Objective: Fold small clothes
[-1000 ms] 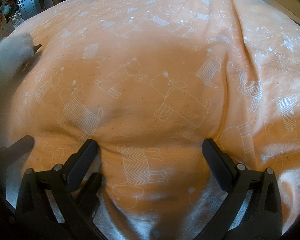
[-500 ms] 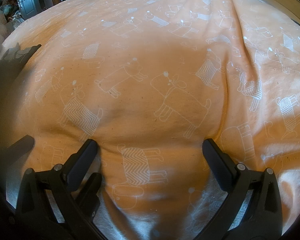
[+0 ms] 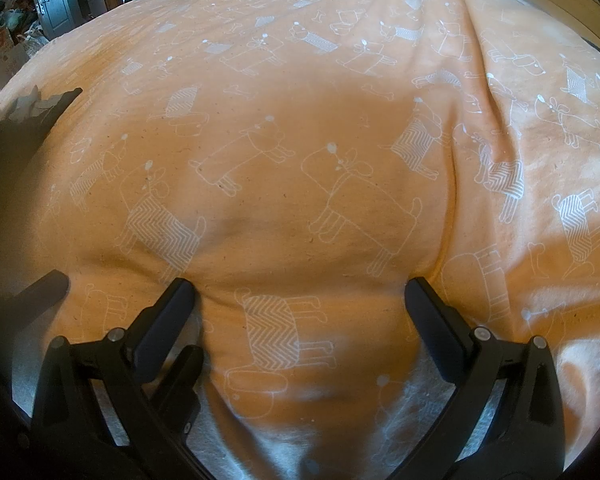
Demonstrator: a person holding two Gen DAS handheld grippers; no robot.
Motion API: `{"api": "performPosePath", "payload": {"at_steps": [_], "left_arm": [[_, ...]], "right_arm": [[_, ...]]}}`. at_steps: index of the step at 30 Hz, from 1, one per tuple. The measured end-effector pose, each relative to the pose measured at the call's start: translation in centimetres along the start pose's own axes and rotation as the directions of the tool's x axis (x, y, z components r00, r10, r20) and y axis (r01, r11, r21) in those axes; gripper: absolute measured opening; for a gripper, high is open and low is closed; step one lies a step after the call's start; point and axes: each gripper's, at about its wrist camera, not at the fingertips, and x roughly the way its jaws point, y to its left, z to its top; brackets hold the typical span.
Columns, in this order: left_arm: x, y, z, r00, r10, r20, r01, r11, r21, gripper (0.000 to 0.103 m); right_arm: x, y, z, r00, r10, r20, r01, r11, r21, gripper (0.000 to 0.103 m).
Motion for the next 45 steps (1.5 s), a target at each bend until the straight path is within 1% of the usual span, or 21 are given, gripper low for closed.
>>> {"api": "performPosePath", "payload": {"at_steps": [35, 37, 38, 39, 40, 41, 42, 43, 45], "left_arm": [[0.1, 0.1, -0.22, 1.0, -0.005, 0.0, 0.005, 1.0, -0.002, 0.103], [0.24, 0.11, -0.16, 1.0, -0.006, -0.001, 0.006, 1.0, -0.002, 0.103], [0.29, 0.11, -0.16, 1.0, -0.006, -0.001, 0.006, 1.0, -0.002, 0.103], [0.32, 0.12, -0.17, 1.0, -0.006, -0.001, 0.006, 1.0, -0.002, 0.103], [0.28, 0.19, -0.19, 1.0, -0.007, 0.0, 0.007, 1.0, -0.003, 0.103], [0.29, 0.19, -0.2, 1.0, -0.007, -0.001, 0.007, 1.0, -0.003, 0.103], [0.24, 0.22, -0.16, 1.0, -0.006, -0.001, 0.006, 1.0, -0.002, 0.103], [0.25, 0.22, -0.1, 1.0, -0.006, -0.002, 0.006, 1.0, -0.002, 0.103], [0.24, 0.2, -0.07, 1.0, -0.005, -0.002, 0.005, 1.0, -0.002, 0.103]], "right_arm": [[0.13, -0.04, 0.03, 1.0, -0.005, 0.003, 0.005, 1.0, -0.001, 0.103], [0.02, -0.05, 0.07, 1.0, 0.005, -0.012, -0.005, 1.0, 0.004, 0.103], [0.09, -0.12, 0.12, 0.998, 0.038, -0.05, -0.038, 0.999, 0.02, 0.103], [0.06, -0.12, 0.11, 0.998, 0.039, -0.05, -0.038, 0.999, 0.02, 0.103], [0.04, -0.09, 0.08, 1.0, 0.014, -0.023, -0.014, 1.0, 0.008, 0.103], [0.0, -0.08, 0.12, 1.0, 0.012, -0.02, -0.012, 1.0, 0.007, 0.103], [-0.05, -0.08, 0.15, 1.0, 0.012, -0.019, -0.011, 1.0, 0.007, 0.103], [-0.02, -0.14, 0.17, 0.998, 0.037, -0.046, -0.036, 0.999, 0.019, 0.103], [-0.06, -0.09, 0.22, 0.999, 0.031, -0.039, -0.03, 0.999, 0.015, 0.103]]}}
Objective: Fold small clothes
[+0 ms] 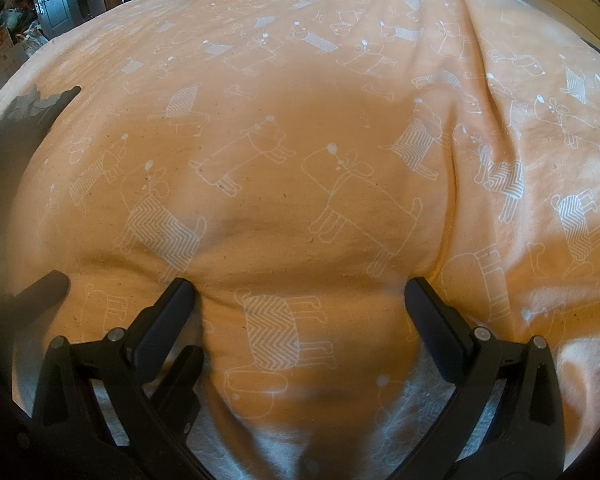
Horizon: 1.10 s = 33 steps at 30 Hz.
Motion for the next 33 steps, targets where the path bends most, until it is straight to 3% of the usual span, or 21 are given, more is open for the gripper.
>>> {"api": "performPosePath", "payload": {"at_steps": [33], "left_arm": [[0.02, 0.03, 0.01, 1.0, -0.001, 0.0, 0.001, 1.0, 0.0, 0.103]], "right_arm": [[-0.07, 0.06, -0.14, 1.0, -0.019, 0.021, 0.019, 1.0, -0.009, 0.103]]}}
